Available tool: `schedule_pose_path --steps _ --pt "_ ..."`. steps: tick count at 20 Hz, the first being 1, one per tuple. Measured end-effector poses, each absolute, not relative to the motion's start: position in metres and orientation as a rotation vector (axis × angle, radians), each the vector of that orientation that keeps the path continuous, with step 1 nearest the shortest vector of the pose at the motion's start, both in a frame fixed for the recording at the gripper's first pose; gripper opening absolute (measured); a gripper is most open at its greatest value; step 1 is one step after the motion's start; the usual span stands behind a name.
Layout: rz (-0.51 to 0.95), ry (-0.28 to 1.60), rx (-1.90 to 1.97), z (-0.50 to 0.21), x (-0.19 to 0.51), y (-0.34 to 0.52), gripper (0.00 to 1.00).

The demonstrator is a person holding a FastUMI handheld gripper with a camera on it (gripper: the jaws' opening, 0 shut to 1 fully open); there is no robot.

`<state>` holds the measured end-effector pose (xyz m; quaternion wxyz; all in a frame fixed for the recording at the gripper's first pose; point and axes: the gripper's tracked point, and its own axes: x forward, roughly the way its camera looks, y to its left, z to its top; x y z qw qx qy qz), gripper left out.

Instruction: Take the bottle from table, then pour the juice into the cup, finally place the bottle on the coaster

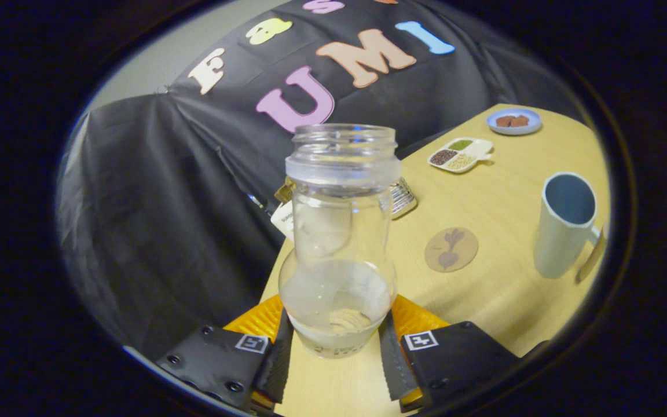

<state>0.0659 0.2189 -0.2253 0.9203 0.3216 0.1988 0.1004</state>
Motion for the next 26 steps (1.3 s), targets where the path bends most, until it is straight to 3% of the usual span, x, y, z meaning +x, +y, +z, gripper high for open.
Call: schedule_pose_path --steps 26 --pt "0.051 0.303 1.317 -0.205 0.091 0.146 0.7"
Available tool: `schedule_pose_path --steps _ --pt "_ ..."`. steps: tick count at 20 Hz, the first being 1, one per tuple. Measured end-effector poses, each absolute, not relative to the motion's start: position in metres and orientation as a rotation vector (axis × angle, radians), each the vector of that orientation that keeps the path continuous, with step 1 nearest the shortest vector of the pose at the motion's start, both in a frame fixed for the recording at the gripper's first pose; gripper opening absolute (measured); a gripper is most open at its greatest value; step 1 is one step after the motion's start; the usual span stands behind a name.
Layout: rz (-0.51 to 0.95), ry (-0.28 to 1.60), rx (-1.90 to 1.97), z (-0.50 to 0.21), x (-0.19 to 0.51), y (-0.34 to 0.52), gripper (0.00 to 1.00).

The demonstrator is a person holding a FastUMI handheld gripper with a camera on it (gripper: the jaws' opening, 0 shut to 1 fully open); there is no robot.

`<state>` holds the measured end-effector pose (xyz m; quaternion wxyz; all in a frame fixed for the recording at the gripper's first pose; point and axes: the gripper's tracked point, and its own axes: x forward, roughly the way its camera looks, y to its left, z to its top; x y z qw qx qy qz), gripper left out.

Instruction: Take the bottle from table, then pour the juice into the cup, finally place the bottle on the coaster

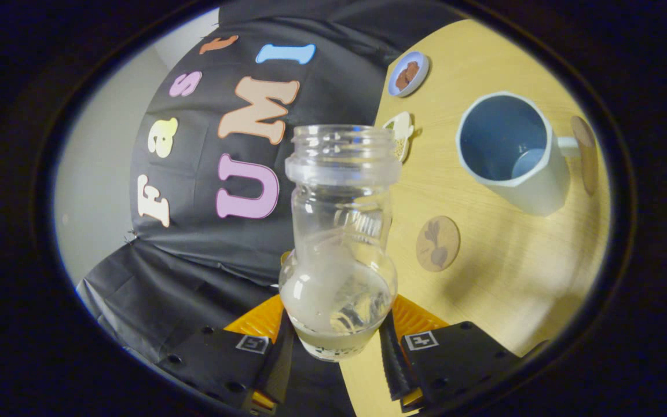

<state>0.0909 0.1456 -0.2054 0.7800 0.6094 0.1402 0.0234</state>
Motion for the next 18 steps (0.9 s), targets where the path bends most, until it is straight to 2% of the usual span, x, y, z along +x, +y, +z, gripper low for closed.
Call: schedule_pose_path --steps 18 --pt "-0.022 0.308 1.553 -0.213 0.108 0.139 0.7"
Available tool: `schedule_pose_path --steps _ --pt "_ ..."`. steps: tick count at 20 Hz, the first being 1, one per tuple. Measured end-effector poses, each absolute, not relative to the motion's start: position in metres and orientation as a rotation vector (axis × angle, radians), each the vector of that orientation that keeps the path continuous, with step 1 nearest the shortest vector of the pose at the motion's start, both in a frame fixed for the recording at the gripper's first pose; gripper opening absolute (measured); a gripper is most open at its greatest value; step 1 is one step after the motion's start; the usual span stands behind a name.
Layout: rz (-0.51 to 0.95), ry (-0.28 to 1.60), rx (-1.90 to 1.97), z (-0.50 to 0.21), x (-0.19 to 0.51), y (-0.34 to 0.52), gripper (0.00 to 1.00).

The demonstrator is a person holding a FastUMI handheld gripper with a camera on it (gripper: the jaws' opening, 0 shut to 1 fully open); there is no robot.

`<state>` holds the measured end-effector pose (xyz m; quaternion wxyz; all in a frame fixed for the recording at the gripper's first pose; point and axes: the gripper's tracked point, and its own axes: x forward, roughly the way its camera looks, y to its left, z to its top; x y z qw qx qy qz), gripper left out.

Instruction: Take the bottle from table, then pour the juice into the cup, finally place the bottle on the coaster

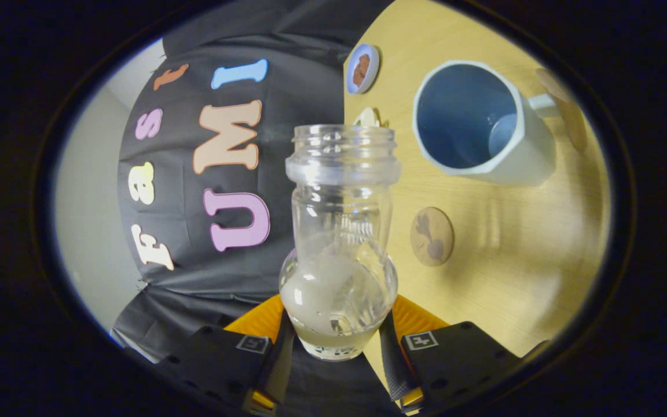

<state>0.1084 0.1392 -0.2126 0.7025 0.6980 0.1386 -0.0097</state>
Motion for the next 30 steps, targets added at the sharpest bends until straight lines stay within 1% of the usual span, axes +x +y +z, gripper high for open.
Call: schedule_pose_path --steps 14,30 --pt "-0.046 0.361 1.699 -0.204 0.107 0.135 0.7" --pt "-0.049 0.332 1.8 -0.189 0.113 0.128 0.7"
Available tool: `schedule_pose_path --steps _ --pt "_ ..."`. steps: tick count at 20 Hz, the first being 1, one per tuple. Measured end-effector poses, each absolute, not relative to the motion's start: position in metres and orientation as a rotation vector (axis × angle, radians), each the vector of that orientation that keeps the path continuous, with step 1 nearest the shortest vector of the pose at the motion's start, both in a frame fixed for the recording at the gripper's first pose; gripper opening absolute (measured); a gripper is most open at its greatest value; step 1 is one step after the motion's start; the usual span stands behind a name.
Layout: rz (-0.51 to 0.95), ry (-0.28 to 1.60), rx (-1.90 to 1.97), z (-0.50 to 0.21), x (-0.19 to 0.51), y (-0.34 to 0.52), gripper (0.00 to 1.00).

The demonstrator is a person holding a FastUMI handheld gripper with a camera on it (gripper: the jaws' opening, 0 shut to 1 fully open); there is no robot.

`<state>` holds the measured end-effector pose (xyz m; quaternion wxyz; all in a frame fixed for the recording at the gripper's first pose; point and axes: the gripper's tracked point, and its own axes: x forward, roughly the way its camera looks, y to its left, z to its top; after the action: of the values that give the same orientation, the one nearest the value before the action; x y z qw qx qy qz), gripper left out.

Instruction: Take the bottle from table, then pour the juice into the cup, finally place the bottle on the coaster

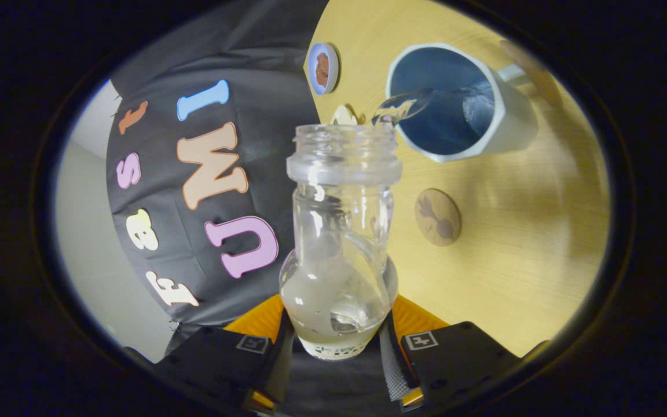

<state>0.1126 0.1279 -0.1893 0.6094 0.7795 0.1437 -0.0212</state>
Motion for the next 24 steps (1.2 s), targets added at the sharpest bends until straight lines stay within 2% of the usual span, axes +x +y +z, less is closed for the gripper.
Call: schedule_pose_path --steps 24 --pt "-0.093 0.308 1.923 -0.182 0.115 0.116 0.69"
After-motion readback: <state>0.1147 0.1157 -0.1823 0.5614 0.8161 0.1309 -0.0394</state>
